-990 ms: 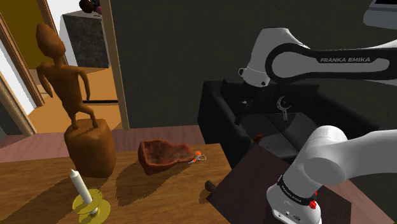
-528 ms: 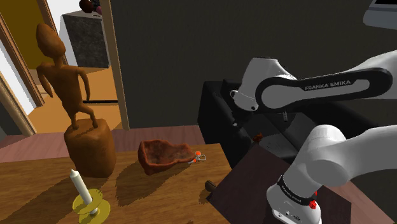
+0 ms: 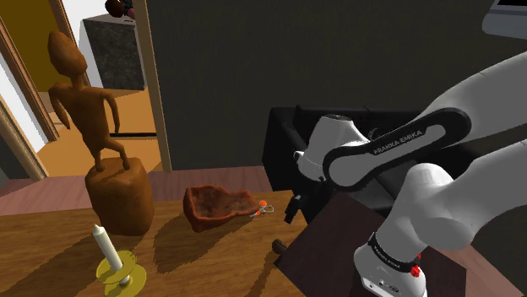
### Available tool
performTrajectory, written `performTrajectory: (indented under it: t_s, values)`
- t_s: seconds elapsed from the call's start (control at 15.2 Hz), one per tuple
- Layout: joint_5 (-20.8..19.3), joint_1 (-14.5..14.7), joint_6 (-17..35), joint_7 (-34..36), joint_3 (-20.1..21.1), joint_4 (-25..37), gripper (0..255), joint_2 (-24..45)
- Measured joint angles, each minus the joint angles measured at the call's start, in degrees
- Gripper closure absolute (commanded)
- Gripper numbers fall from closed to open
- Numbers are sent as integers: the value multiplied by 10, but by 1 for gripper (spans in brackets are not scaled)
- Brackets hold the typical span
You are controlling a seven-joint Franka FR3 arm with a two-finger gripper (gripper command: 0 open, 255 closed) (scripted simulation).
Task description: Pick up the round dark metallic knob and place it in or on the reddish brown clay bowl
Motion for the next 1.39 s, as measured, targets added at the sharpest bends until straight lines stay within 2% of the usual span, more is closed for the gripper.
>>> performTrajectory:
  t_s: [0.13, 0.33, 0.46, 0.73, 0.86, 0.99, 1.32, 1.39]
  values:
    - [41, 31, 56, -22, -8, -1, 0, 49]
    - [161, 119, 163, -89, -31, 17, 0, 162]
    - [226, 156, 196, -131, -41, 28, 0, 203]
    - [341, 198, 231, -220, -53, 56, 0, 269]
    - [417, 214, 246, -281, -51, 78, 0, 308]
    - [448, 216, 250, -308, -49, 85, 0, 321]
    - [458, 217, 251, -317, -48, 88, 0, 326]
    - [458, 217, 251, -317, -48, 88, 255, 326]
